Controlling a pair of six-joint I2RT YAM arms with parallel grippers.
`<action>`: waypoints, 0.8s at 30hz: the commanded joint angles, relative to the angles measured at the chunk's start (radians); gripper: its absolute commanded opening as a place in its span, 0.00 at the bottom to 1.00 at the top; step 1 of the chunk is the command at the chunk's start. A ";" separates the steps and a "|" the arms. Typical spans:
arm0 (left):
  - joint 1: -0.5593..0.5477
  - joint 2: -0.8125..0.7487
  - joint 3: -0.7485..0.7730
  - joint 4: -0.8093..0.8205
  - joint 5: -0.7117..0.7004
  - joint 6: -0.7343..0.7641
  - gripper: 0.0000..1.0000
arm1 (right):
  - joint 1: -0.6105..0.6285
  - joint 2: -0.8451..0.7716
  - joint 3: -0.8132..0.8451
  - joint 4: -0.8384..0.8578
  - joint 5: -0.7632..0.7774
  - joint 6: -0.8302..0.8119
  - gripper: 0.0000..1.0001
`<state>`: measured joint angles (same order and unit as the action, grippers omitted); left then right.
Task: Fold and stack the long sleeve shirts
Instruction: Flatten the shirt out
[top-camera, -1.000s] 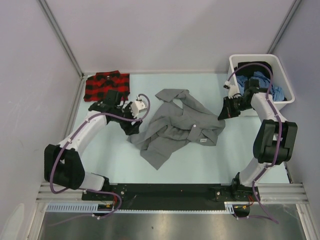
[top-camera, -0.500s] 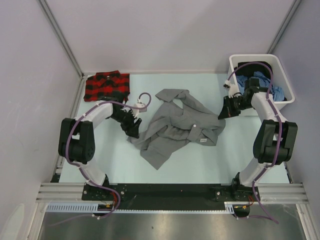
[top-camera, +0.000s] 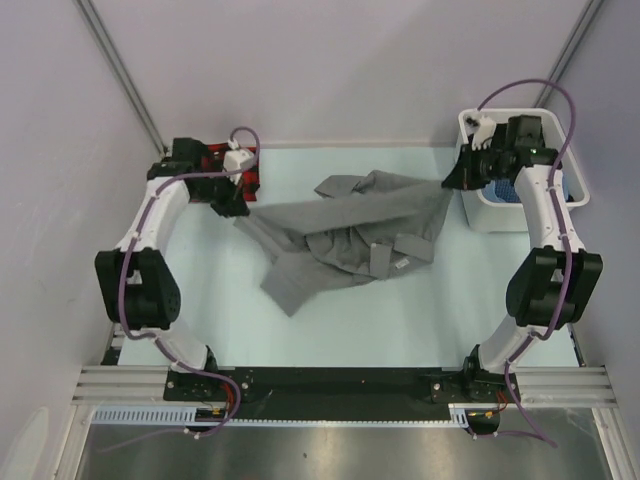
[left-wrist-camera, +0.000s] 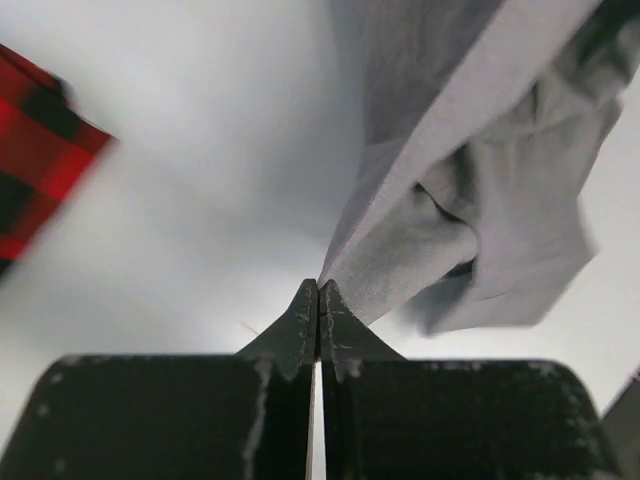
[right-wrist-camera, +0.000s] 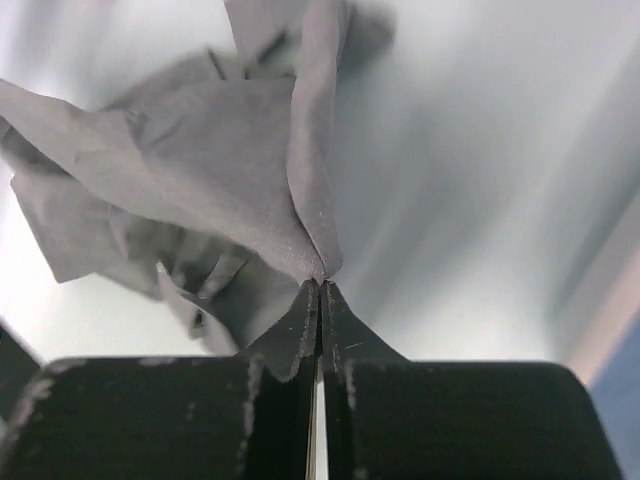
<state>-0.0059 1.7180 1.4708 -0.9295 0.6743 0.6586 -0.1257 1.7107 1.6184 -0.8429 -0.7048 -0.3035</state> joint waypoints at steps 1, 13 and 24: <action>0.003 -0.185 0.059 0.107 0.005 -0.114 0.00 | -0.028 -0.042 0.123 0.149 -0.010 0.119 0.00; 0.047 -0.431 0.017 0.191 -0.041 -0.128 0.00 | -0.056 -0.266 -0.036 0.322 0.037 0.204 0.00; 0.049 0.343 1.079 0.504 -0.350 -0.505 0.00 | 0.049 0.455 0.999 0.565 0.350 0.421 0.00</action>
<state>0.0196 1.8626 2.1727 -0.5961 0.5098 0.3176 -0.0620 2.0018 2.2646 -0.4156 -0.5434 -0.0116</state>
